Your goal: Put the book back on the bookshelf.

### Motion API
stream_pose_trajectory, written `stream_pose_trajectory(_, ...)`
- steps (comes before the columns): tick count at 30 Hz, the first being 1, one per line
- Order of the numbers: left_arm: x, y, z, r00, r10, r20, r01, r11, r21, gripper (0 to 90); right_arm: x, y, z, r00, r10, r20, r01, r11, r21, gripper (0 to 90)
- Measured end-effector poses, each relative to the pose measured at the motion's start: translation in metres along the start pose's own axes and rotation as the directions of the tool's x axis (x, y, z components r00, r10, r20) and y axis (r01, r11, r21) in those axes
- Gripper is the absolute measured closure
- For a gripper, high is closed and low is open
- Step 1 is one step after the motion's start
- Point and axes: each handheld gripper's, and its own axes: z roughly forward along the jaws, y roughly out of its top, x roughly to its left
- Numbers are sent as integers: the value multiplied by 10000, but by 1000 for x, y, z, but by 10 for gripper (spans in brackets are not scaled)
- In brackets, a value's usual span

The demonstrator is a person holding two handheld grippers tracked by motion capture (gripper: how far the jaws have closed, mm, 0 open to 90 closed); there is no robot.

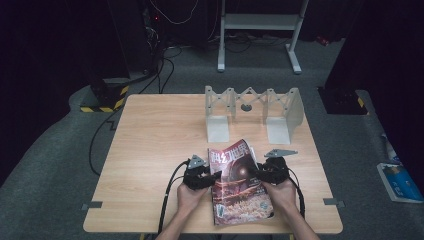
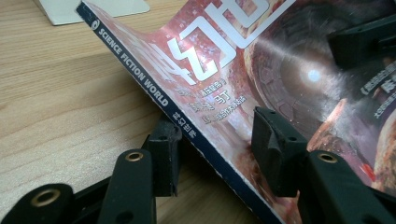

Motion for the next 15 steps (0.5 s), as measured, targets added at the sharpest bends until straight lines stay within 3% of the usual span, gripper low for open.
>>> stream_pose_trajectory(7, -1, 0, 0, 10000, 5, -22, -5, 10000, 18, 548, -12, -7, 1, 9984, 367, 422, -385, 9984, 413, 522)
stream_pose_trajectory(9, 0, 0, 0, 10000, 21, -20, -21, 10000, 16, 548, -14, -9, -2, 9958, 271, 871, -303, 9989, 352, 539)
stream_pose_trajectory(12, -1, 0, 0, 10000, 35, -26, -35, 10000, 10, 548, -19, -11, -9, 9934, 541, 1010, -558, 9983, 141, 543)
stream_pose_trajectory(15, 0, 0, 0, 10000, -1, -8, 1, 10000, 6, 549, -23, -12, -13, 9911, 802, 1059, -806, 9967, -5, 647)
